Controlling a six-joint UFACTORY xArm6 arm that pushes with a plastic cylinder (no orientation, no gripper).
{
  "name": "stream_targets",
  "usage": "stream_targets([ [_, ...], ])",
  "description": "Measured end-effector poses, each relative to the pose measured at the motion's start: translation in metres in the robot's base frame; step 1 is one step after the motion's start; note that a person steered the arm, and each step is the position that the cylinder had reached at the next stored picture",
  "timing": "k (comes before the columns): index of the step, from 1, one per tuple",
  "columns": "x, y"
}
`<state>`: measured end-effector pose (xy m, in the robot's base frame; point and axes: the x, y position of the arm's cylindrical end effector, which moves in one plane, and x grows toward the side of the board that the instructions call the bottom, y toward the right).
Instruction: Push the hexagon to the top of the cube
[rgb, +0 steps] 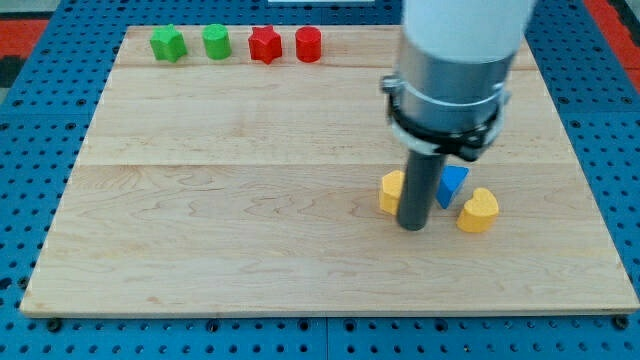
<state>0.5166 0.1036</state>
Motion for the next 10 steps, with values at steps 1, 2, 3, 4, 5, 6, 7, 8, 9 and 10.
stream_targets([
  [1, -0.033, -0.013],
  [2, -0.040, -0.050],
  [3, -0.035, -0.067],
  [4, -0.071, -0.080],
  [5, -0.113, -0.071],
  [6, -0.125, -0.092],
  [7, -0.152, -0.064],
  [8, -0.171, -0.013],
  [9, -0.175, -0.058],
  [10, -0.200, -0.061],
])
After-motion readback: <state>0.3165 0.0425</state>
